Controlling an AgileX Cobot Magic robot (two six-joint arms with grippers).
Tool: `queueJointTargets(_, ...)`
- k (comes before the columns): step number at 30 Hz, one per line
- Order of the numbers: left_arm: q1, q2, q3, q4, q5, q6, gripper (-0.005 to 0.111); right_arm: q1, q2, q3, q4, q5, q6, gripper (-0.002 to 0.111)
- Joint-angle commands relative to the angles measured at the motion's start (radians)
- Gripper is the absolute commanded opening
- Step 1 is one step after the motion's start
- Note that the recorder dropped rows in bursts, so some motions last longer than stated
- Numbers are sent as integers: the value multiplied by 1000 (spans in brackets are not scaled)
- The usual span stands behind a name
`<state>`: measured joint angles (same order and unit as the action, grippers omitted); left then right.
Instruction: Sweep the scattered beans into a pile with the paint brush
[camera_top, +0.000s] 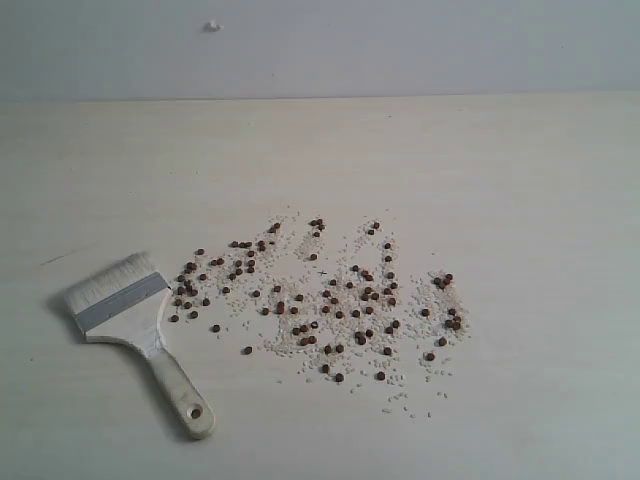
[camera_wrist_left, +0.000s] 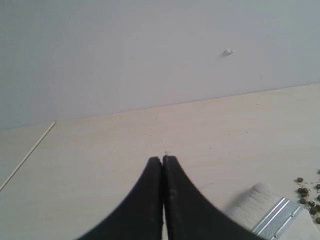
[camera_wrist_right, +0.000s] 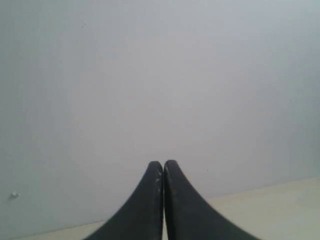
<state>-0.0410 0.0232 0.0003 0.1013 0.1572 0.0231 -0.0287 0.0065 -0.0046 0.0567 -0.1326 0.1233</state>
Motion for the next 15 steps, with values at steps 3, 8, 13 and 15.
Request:
queueJointTargets(3,1,-5,0,-8,-5,1,0,-6,-6,5,-1,-47,25,0)
queueJointTargets(8,1,-5,0,-8,-5,1,0,-6,-6,5,-1,-38,171,0)
queueJointTargets(13,1,-5,0,-8,-5,1,0,-6,-6,5,-1,-50,194,0)
queueJointTargets(15,1,-5,0,-8,-5,1,0,-6,-6,5,-1,-50,258,0)
